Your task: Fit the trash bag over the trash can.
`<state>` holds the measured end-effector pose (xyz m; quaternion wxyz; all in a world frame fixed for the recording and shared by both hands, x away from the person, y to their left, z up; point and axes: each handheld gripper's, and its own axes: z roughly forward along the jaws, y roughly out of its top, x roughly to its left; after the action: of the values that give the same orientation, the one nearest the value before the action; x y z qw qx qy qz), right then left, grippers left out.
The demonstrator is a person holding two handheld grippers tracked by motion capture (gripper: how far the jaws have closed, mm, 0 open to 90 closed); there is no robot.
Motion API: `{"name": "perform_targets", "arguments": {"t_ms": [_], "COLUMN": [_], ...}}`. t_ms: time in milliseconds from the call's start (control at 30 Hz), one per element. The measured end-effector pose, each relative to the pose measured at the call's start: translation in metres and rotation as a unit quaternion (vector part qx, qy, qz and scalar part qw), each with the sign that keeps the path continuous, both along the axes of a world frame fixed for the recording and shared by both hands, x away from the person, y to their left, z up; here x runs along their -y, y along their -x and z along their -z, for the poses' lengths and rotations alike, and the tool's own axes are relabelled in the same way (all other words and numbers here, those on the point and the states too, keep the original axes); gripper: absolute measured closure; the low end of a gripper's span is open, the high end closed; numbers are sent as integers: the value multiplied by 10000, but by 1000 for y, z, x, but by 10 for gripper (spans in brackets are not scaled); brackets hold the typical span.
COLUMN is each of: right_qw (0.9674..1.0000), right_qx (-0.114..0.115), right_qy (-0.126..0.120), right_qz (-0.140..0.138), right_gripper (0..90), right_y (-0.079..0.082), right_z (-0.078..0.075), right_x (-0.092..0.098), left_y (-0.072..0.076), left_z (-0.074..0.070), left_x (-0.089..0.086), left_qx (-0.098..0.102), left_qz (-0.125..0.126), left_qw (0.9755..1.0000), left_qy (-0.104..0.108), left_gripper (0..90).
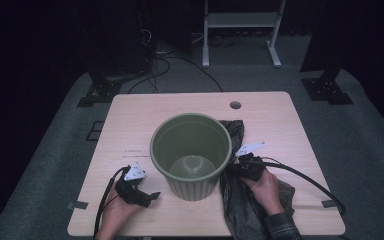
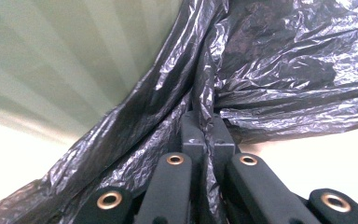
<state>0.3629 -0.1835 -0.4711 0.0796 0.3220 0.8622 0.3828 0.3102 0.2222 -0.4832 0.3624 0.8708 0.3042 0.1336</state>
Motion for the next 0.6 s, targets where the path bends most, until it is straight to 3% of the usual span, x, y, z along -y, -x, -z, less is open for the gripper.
{"name": "perform_targets", "arguments": {"t_ms": [167, 600], "right_qw": [9998, 9972], "right_qx": [-36, 138], "right_qy": [-144, -698], "right_qz": [-98, -234], "right_gripper": [886, 888], "right_y": [5, 16], "right_z": [-12, -53], "right_x": [7, 25], "left_y": [0, 0], "left_z": [0, 0], "left_x": [0, 0], "left_qx": [1, 0], "left_qz": [1, 1], "left_qw": [10000, 10000], "left_qy": [-1, -1], "left_gripper": [0, 0]}}
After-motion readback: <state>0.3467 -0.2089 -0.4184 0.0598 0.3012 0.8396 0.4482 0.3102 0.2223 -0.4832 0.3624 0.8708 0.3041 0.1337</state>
